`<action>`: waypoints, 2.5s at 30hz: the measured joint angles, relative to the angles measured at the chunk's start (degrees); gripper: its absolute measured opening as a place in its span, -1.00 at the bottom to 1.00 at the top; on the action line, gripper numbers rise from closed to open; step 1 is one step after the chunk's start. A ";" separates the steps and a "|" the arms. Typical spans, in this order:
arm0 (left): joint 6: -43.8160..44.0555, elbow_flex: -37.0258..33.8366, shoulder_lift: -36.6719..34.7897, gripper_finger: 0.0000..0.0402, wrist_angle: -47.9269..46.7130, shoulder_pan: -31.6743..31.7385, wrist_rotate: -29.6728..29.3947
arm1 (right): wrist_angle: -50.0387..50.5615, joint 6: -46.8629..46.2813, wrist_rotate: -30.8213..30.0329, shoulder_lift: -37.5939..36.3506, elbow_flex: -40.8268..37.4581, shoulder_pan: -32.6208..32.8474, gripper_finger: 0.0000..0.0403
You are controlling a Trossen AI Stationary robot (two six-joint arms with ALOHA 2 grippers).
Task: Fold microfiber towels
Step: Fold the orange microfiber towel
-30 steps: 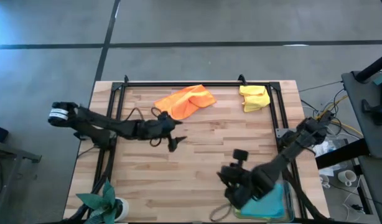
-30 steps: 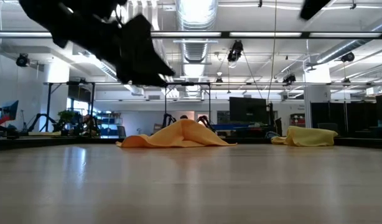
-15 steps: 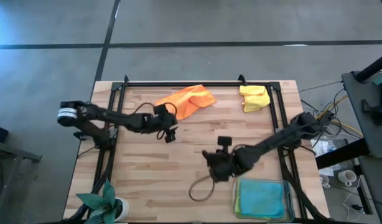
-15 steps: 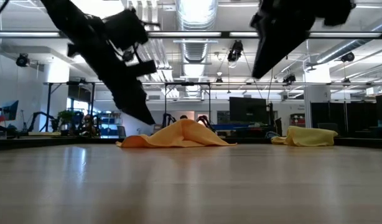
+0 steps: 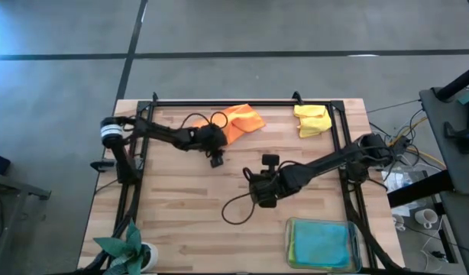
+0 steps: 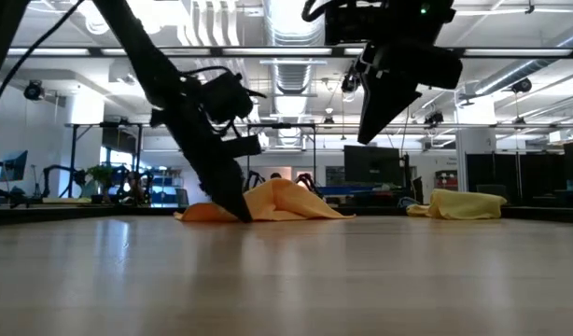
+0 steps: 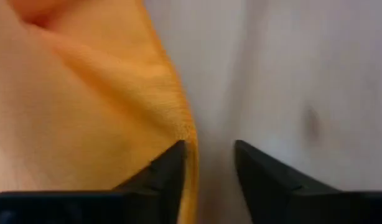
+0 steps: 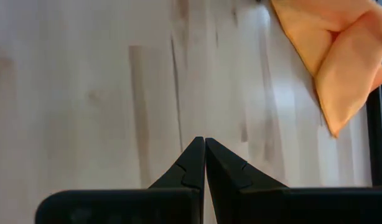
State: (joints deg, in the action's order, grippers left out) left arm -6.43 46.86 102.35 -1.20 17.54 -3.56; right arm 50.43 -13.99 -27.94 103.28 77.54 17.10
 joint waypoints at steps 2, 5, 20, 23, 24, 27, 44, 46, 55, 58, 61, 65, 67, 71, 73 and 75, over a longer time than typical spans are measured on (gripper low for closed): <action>-0.02 -0.46 -0.46 -0.62 -5.18 -1.33 0.01 | -0.12 1.02 -0.03 0.00 0.00 -0.55 -0.96; 1.61 -1.51 -3.75 -0.93 -8.48 -3.31 -1.01 | -1.55 2.10 -0.15 0.00 0.00 -1.10 -0.96; 4.44 -6.12 -33.73 -0.99 -18.58 -24.00 -3.43 | -21.41 10.95 0.40 0.59 -3.69 -2.00 -0.94; 4.63 -7.63 -35.78 -0.99 -19.50 -24.09 -4.70 | -25.76 15.62 1.62 1.79 -6.02 -2.82 -0.87; 4.64 -8.19 -36.40 -0.99 -19.79 -24.09 -4.74 | -25.75 16.89 1.73 2.20 -6.46 -3.27 -0.83; 5.13 -9.14 -38.55 -0.99 -19.25 -24.09 -4.73 | -25.90 20.09 1.07 3.54 -7.06 -5.23 -0.69; 10.70 -10.70 -42.44 -0.99 -24.61 -25.56 -2.67 | -36.92 19.70 -12.68 16.68 -4.44 -14.78 -0.47; 11.98 -10.72 -42.17 -0.99 -26.73 -25.81 -2.53 | -34.59 19.21 -12.66 14.82 -4.16 -14.18 -0.49; 13.31 -10.72 -41.73 -0.99 -31.65 -26.23 -0.10 | -29.68 28.36 -12.11 10.70 -7.03 -14.29 -0.32; 16.54 -10.72 -41.76 -0.99 -36.49 -26.23 0.29 | -30.04 31.97 -7.09 10.90 -8.08 -14.66 -0.24; 18.12 -10.72 -41.59 -0.99 -38.86 -26.23 0.29 | -30.84 33.69 0.17 11.08 -9.35 -15.33 -0.17; 18.14 -10.51 -41.64 -0.94 -39.33 -26.25 0.31 | -34.97 35.20 -1.92 10.91 -10.57 -16.45 -0.16; 17.75 -9.44 -41.67 -0.85 -41.03 -26.25 0.31 | -35.56 35.26 1.18 10.88 -10.54 -17.85 -0.16; 15.24 -5.84 -41.72 -0.59 -46.23 -26.25 0.20 | -36.13 36.49 9.76 10.66 -11.12 -20.42 -0.21; 13.48 -3.76 -41.87 -0.45 -45.33 -26.32 -0.05 | -36.50 37.20 10.12 10.82 -11.15 -21.34 -0.26; 11.09 -3.21 -41.88 -0.36 -39.84 -26.70 -0.63 | -37.17 37.54 10.74 11.27 -11.26 -22.27 -0.33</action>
State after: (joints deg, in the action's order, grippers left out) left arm 4.66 43.65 60.46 -41.04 -9.16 -4.19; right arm 13.26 23.55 -17.21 114.55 66.28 -5.17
